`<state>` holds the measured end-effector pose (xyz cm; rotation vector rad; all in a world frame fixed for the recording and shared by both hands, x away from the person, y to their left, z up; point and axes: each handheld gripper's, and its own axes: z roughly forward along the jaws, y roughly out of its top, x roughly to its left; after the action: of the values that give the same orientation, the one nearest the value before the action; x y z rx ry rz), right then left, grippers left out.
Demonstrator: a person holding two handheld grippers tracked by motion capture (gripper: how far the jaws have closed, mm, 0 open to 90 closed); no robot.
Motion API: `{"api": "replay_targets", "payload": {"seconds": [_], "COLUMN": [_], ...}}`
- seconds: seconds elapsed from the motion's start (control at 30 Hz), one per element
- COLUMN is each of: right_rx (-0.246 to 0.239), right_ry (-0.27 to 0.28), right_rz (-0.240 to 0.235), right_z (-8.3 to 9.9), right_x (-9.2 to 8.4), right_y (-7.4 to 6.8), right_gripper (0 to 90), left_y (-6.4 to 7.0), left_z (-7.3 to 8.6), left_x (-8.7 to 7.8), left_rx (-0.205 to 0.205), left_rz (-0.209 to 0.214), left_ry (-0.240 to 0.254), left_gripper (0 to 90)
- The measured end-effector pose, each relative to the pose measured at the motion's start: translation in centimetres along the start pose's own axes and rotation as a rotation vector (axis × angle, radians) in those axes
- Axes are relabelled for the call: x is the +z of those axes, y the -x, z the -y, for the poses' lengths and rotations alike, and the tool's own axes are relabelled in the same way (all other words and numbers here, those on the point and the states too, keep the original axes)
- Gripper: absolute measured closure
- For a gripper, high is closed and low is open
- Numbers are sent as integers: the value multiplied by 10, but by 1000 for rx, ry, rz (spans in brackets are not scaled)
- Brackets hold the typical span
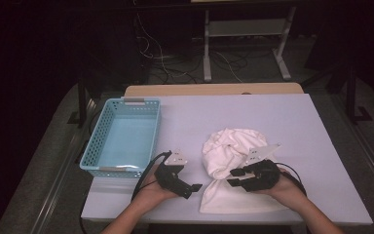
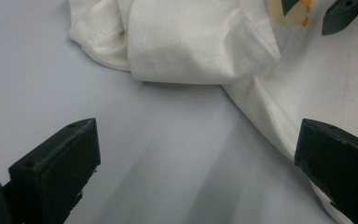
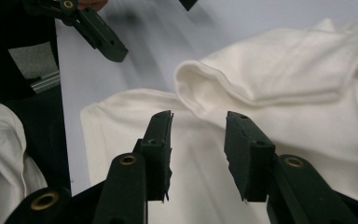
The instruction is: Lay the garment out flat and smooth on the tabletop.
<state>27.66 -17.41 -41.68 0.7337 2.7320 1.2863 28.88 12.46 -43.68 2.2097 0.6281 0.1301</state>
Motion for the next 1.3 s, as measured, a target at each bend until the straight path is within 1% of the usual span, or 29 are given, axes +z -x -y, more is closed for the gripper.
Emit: {"api": "replay_targets", "payload": {"seconds": [0.1, 0.2, 0.37, 0.43, 0.6, 0.7, 0.8, 0.9, 1.07, 1.3], "right_rx": [17, 34, 70, 83, 116, 132, 142, 143, 148, 164], "right_ry": [6, 9, 28, 35, 45, 54, 60, 68, 87, 105], "right_rz": [19, 44, 71, 83, 117, 128, 136, 138, 134, 124], "right_z": [6, 14, 25, 31, 39, 38, 36, 31, 19, 9], "right_x": [-7, -15, -28, -34, -44, -44, -39, -36, -27, -20], "right_y": [2, 5, 8, 10, 17, 23, 30, 35, 42, 50], "right_gripper": [568, 539, 514, 505, 502, 505, 512, 513, 512, 513], "left_y": [0, 0, 0, 0, 2, 2, 1, 1, 1, 1], "left_z": [0, 0, -2, -3, -3, -3, -2, -2, -2, -2], "left_x": [0, 0, -1, -1, 0, 0, 0, 0, 1, 1], "left_rx": [4, -4, -14, -12, -1, -3, -4, -5, -5, -5], "left_rz": [0, 0, 4, 8, 12, 12, 12, 13, 14, 13], "left_ry": [-2, 0, 12, 21, 10, 10, 10, 10, 10, 8], "left_gripper": [0, 3, 48, 68, 77, 79, 78, 78, 79, 78]}}
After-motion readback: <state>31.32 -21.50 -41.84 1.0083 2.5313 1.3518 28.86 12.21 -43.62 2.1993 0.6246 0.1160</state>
